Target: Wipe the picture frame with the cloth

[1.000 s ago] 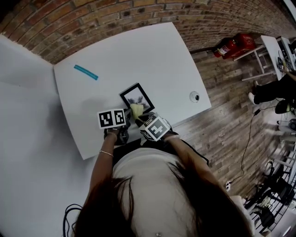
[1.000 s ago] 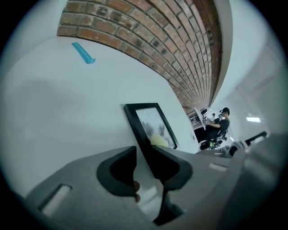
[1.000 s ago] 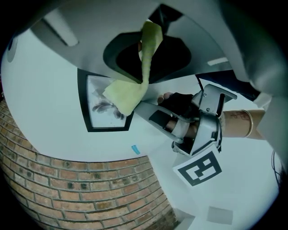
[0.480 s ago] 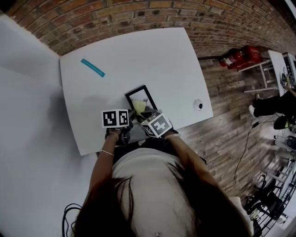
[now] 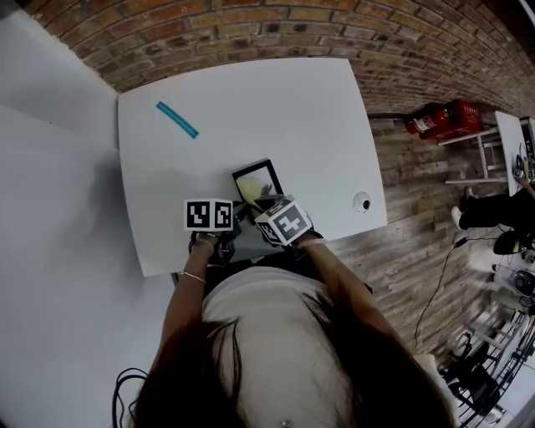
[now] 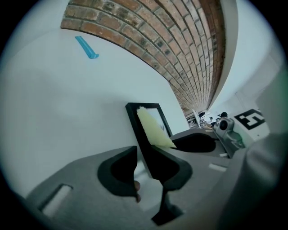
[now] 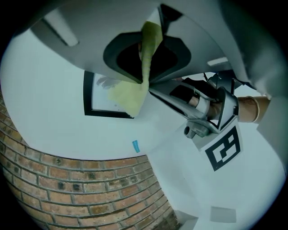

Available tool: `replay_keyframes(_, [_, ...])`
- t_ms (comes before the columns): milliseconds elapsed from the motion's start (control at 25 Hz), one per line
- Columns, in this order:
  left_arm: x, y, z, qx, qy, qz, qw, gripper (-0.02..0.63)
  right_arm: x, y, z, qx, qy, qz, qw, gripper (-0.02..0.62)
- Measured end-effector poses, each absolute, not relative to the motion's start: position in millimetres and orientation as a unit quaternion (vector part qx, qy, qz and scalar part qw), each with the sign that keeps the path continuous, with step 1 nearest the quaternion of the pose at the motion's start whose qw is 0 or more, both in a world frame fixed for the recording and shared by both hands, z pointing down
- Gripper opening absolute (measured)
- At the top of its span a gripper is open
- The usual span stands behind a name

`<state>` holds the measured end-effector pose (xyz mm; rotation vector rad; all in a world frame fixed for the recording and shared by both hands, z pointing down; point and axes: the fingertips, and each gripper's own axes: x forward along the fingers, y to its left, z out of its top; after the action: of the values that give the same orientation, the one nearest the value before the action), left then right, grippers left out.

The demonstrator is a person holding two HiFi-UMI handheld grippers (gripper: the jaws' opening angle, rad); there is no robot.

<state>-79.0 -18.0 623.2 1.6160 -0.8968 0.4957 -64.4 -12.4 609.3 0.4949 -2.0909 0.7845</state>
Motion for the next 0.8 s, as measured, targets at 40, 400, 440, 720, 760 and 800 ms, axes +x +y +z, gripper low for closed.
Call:
replay_keyframes(40, [-79,-18,623,0.690,-0.382,0.211,0.577,0.093,-64,-15,609,0.197,-0.832,0.311,0.414,0.043])
replay_keyframes(400, [-78,-20,625,0.690,-0.384,0.208,0.577,0.091,-67,-32,615,0.193,-0.833,0.311,0.415,0.043])
replay_keyframes(440, [-78,-19,625,0.690,-0.385,0.209,0.576,0.091,-68,-34,615,0.192,-0.833,0.311,0.415,0.041])
replay_keyframes(720, [-78,-20,624,0.691,-0.387,0.208,0.573,0.091,-75,-42,616,0.183,-0.838,0.304,0.414,0.043])
replay_keyframes(760, [-78,-20,624,0.691,-0.388,0.208,0.573,0.091,-76,-43,616,0.182,-0.839,0.302,0.414,0.043])
replay_keyframes(800, [-78,-20,624,0.691,-0.389,0.208,0.573,0.091,-77,-44,615,0.181,-0.840,0.301,0.414,0.043])
